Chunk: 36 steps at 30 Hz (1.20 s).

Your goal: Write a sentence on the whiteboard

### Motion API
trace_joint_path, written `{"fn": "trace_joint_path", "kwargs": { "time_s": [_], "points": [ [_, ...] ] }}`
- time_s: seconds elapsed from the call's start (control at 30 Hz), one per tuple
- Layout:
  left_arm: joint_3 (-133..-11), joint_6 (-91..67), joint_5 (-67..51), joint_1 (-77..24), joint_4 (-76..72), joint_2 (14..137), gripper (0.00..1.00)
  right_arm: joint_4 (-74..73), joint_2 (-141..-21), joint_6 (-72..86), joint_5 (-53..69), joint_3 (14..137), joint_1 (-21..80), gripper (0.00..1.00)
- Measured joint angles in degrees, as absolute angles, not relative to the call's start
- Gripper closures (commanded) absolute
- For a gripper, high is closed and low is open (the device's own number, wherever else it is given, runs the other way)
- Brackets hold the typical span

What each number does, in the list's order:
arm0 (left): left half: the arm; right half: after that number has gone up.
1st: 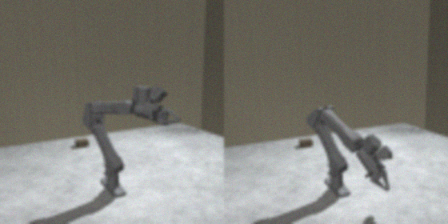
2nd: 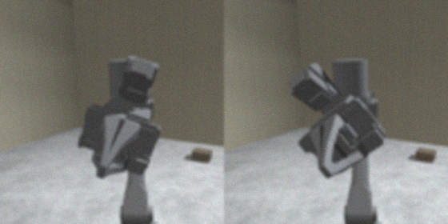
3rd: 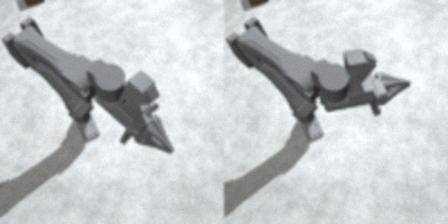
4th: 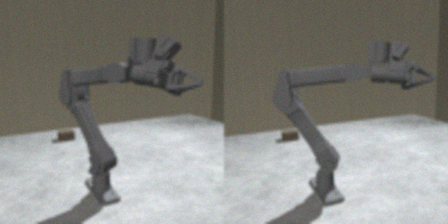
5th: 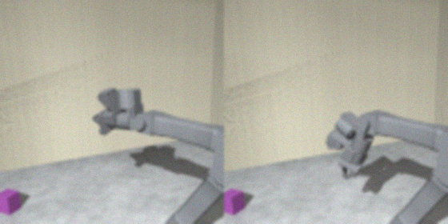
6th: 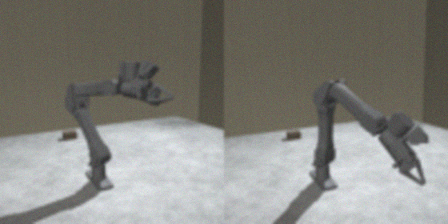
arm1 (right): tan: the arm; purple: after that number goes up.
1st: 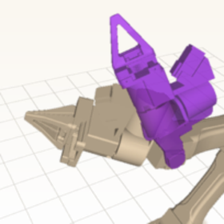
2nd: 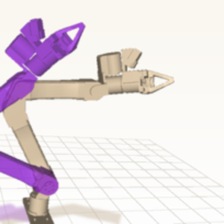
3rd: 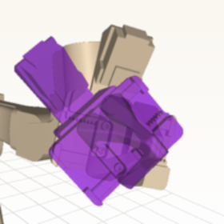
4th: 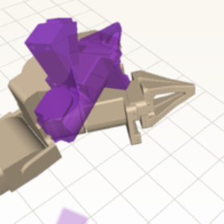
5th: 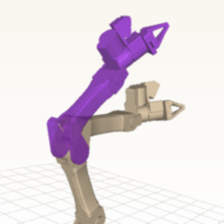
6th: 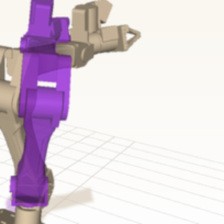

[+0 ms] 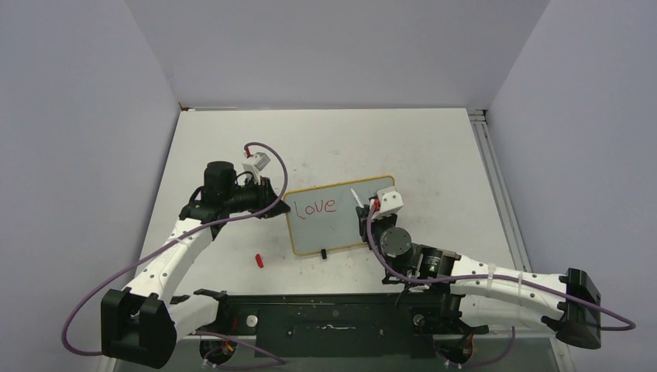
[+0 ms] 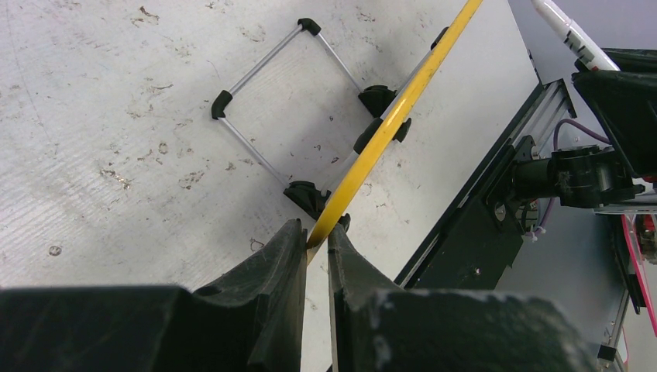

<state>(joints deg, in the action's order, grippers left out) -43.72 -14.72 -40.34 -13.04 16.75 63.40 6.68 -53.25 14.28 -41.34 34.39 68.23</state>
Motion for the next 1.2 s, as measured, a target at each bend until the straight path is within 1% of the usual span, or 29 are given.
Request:
{"fn": "trace_joint_path", "kwargs": {
  "time_s": [0.73,1.2],
  "points": [
    [-43.7,-14.5,-40.2,-13.0,16.8,63.4,0.90,8.6,-57.2,14.0,-39.6,33.7,66.5,0.95],
    [-43.7,-14.5,-39.6,-13.0,16.8,63.4,0.89,8.0,-56.4,18.5,-39.3,31.1,66.4,0.95]
  ]
}}
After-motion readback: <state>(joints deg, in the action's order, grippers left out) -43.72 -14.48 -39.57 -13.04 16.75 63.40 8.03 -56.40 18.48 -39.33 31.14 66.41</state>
